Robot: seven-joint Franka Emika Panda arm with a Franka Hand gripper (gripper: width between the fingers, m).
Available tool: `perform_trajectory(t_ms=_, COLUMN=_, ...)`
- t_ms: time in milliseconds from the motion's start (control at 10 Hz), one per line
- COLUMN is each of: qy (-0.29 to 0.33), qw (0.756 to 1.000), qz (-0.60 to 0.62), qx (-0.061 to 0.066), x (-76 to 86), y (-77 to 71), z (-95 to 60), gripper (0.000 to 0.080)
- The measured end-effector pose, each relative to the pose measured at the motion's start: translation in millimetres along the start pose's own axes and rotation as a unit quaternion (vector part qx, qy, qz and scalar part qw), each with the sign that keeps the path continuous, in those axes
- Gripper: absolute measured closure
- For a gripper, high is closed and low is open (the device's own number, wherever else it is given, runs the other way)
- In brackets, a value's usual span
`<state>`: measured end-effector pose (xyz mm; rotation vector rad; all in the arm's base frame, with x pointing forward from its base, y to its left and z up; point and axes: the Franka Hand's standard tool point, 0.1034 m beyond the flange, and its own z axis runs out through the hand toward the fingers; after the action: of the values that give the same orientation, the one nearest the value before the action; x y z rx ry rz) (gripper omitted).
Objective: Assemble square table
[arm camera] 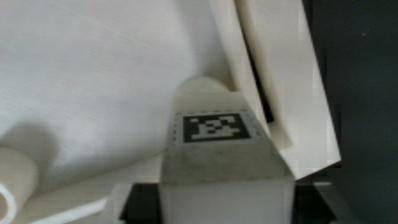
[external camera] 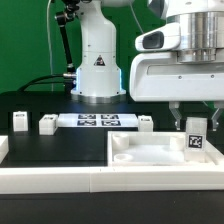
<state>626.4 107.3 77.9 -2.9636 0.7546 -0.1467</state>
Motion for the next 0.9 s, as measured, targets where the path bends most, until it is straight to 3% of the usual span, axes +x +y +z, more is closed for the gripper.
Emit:
perform_trajectory(t_ms=200, qy=0.023, qw=0.995, qz=0.102, qx=-0.001, x=3.3, y=11.8, z=-0.8, gripper=0.0497)
perform_trajectory(t_ms=400, qy=0.031, qw=0.988, qz=0.153, qx=-0.011, x=6.5, y=20.3, z=-1.4, gripper=0.0497)
perform_trajectory(t_ms=600, qy=0.033, qw=0.988, qz=0.15, qx=-0.012, x=6.3, y=20.3, z=-1.3, gripper=0.0492)
perform_trajectory(t_ms=700, qy=0.032, qw=0.991, qz=0.133, qx=-0.011, x=1.8, y=13.6, z=-1.6, gripper=0.0301)
perform_trajectory(t_ms=800, qy=0.032, qw=0.994, qz=0.108, qx=-0.01, x=-0.4, y=8.9, z=-3.4, gripper=0.0198)
perform_trajectory(t_ms=900, qy=0.033, qw=0.998, qz=0.051, qx=-0.013, x=-0.4, y=6.7, z=-6.0, gripper=0.0162)
